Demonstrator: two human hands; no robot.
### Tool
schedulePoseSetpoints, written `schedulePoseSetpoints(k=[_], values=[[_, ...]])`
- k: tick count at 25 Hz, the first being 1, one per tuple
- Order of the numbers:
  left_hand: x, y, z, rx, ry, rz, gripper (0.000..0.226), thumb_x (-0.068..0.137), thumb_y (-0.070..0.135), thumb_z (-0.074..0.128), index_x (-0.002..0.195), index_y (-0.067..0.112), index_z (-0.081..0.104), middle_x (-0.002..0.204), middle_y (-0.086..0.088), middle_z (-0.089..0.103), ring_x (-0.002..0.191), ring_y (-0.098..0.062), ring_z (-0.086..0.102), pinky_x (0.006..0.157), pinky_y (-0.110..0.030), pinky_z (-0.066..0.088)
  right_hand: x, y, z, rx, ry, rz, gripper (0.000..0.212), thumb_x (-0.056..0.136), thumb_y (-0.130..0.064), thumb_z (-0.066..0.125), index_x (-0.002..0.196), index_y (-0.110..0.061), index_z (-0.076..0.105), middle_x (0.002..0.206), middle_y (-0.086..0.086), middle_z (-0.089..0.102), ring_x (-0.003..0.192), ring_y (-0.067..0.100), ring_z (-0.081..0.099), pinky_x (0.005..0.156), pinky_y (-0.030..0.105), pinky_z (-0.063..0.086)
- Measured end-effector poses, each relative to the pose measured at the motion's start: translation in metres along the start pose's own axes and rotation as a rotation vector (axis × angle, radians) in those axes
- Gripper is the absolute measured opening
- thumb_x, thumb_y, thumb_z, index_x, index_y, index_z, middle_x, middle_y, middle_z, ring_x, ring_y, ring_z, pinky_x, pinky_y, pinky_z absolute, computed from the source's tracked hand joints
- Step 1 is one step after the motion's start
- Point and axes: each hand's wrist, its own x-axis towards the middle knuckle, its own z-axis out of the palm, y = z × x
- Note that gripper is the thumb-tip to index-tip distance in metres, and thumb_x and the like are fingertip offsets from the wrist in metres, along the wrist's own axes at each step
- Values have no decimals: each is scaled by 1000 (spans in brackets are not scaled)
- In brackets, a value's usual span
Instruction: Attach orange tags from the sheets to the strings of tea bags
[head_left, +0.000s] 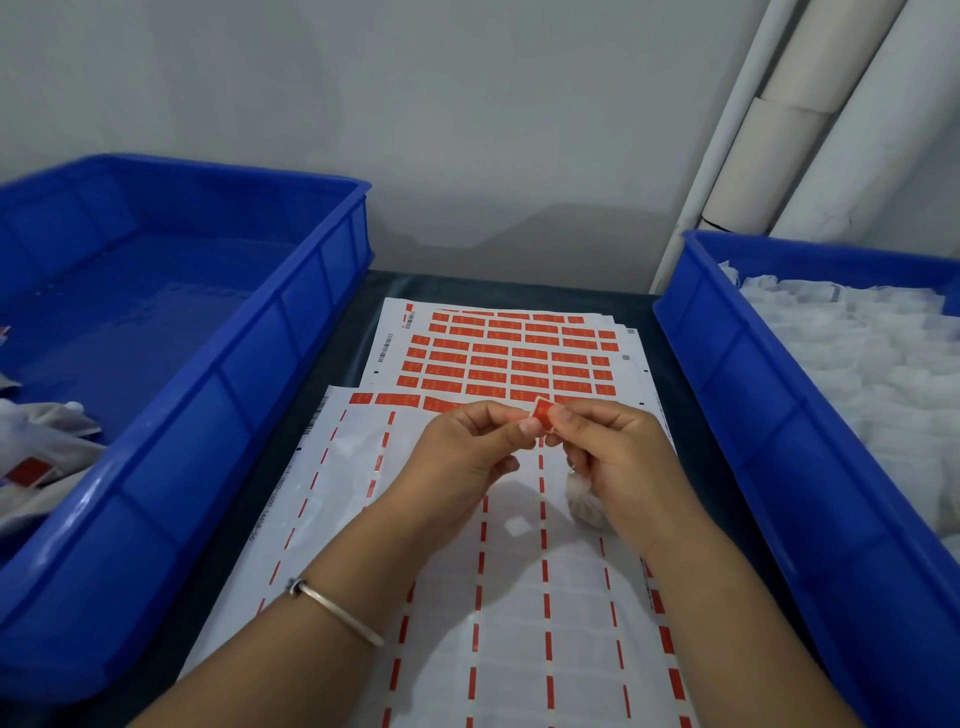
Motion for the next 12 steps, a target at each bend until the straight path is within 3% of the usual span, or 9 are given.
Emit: schedulePoseSetpoints(k=[2,4,9,12], values=[[-3,5,2,95,30,16,9,77,29,64,77,22,71,80,9,72,77,-6,68,58,-11,50,-5,1,0,-42,78,-23,9,82,-20,69,90,-21,71,95,-8,71,86,10,66,79,24,54],[-6,11,5,257,58,56,7,84,23,63,78,23,66,71,13,70,69,-3,67,54,-8,47,-11,-1,3,-75,139,-44,8,80,-21,71,78,-28,70,85,-15,71,88,13,67,79,26,54],[-19,38,23,441,179,148,12,81,26,69,70,28,63,60,17,66,60,0,65,50,-9,47,-26,-18,8,-12,223,-7,15,88,-24,64,75,-29,67,71,-16,69,71,10,65,53,12,49],[-27,73,24,397,202,201,9,79,24,70,72,24,65,61,10,67,59,-4,66,53,-14,52,-37,-35,5,-113,209,-72,13,90,-28,60,81,-37,61,80,-22,64,75,5,62,47,6,44]])
